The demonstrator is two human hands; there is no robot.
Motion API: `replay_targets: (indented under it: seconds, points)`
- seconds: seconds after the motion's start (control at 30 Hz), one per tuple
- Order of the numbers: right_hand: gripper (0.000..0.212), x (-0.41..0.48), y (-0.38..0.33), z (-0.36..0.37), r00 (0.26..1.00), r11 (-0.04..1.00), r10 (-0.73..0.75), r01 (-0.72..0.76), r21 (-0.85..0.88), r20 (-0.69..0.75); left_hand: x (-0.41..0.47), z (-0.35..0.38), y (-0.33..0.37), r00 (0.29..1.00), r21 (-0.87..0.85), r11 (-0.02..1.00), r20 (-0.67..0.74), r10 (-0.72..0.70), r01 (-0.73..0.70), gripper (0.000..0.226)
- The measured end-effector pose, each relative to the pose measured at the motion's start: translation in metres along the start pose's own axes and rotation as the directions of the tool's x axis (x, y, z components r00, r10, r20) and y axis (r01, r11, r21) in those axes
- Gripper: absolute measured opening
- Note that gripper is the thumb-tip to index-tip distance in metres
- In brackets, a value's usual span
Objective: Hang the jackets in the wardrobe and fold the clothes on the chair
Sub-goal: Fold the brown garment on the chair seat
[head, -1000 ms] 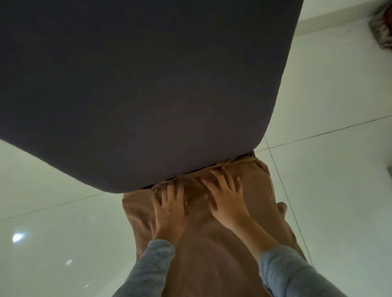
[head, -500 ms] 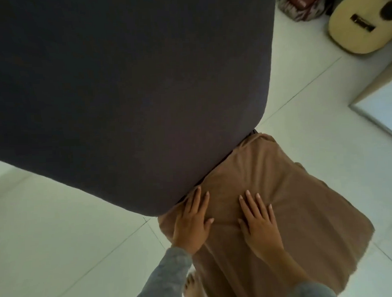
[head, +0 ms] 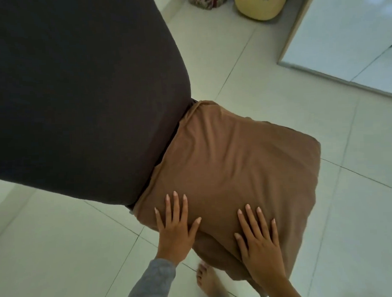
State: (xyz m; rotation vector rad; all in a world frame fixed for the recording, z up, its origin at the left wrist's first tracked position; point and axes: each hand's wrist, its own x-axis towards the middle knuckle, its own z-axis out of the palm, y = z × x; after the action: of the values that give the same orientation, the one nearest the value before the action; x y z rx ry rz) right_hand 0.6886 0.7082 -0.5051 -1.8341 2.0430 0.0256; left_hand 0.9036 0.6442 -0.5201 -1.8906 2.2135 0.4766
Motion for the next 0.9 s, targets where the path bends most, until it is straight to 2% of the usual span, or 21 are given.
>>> replay_targets:
  seconds: [0.1, 0.23, 0.3, 0.37, 0.47, 0.57, 0.63, 0.67, 0.7, 0.77, 0.83, 0.9]
  points:
    - [0.058, -0.023, 0.01, 0.011, 0.996, 0.996, 0.075, -0.072, 0.047, -0.057, -0.009, 0.006, 0.003, 1.0, 0.005, 1.0, 0.006, 0.026, -0.026, 0.07]
    - [0.058, -0.066, 0.022, 0.03, 0.974, 0.953, 0.193, -0.158, 0.259, -0.116, -0.025, 0.01, 0.003, 0.997, -0.054, 0.996, 0.03, 0.077, -0.075, 0.077]
    - [0.059, -0.084, 0.022, 0.036, 0.948, 0.887, 0.296, -0.227, 0.403, -0.117, -0.032, 0.007, 0.001, 0.998, -0.123, 0.99, 0.016, 0.064, -0.062, 0.083]
    - [0.057, -0.096, 0.018, 0.038, 0.918, 0.78, 0.392, -0.3, 0.549, -0.056, -0.036, 0.001, 0.003, 1.0, -0.255, 0.967, -0.009, 0.0, -0.002, 0.075]
    - [0.054, -0.113, 0.008, 0.04, 0.828, 0.521, 0.559, -0.383, 0.762, 0.034, -0.048, -0.001, 0.004, 0.968, -0.484, 0.862, -0.106, -0.228, 0.15, 0.066]
    - [0.04, -0.119, 0.0, 0.04, 0.615, 0.13, 0.74, -0.526, 0.84, 0.271, -0.049, -0.001, -0.001, 0.847, -0.71, 0.601, -0.013, -0.532, 0.367, 0.067]
    - [0.042, -0.118, -0.002, 0.038, 0.498, -0.137, 0.7, -0.609, 0.781, 0.512, -0.041, -0.003, -0.009, 0.764, -0.77, 0.44, 0.094, -0.638, 0.462, 0.075]
    - [0.044, -0.117, -0.004, 0.038, 0.468, -0.297, 0.633, -0.588, 0.752, 0.617, -0.036, -0.005, -0.015, 0.738, -0.788, 0.382, 0.13, -0.663, 0.482, 0.079]
    - [0.045, -0.116, -0.005, 0.038, 0.46, -0.445, 0.56, -0.534, 0.719, 0.688, -0.032, -0.008, -0.019, 0.728, -0.812, 0.341, 0.143, -0.671, 0.474, 0.081]
    - [0.045, -0.114, -0.011, 0.038, 0.481, -0.621, 0.484, -0.4, 0.674, 0.731, -0.024, -0.015, -0.029, 0.762, -0.879, 0.295, 0.11, -0.638, 0.375, 0.086]
    - [0.039, -0.109, -0.018, 0.039, 0.508, -0.707, 0.455, -0.294, 0.644, 0.731, -0.019, -0.02, -0.04, 0.796, -0.908, 0.278, 0.091, -0.599, 0.313, 0.086]
    - [0.03, -0.103, -0.025, 0.037, 0.525, -0.756, 0.457, -0.196, 0.624, 0.718, -0.016, -0.026, -0.048, 0.811, -0.908, 0.254, 0.139, -0.568, 0.333, 0.081]
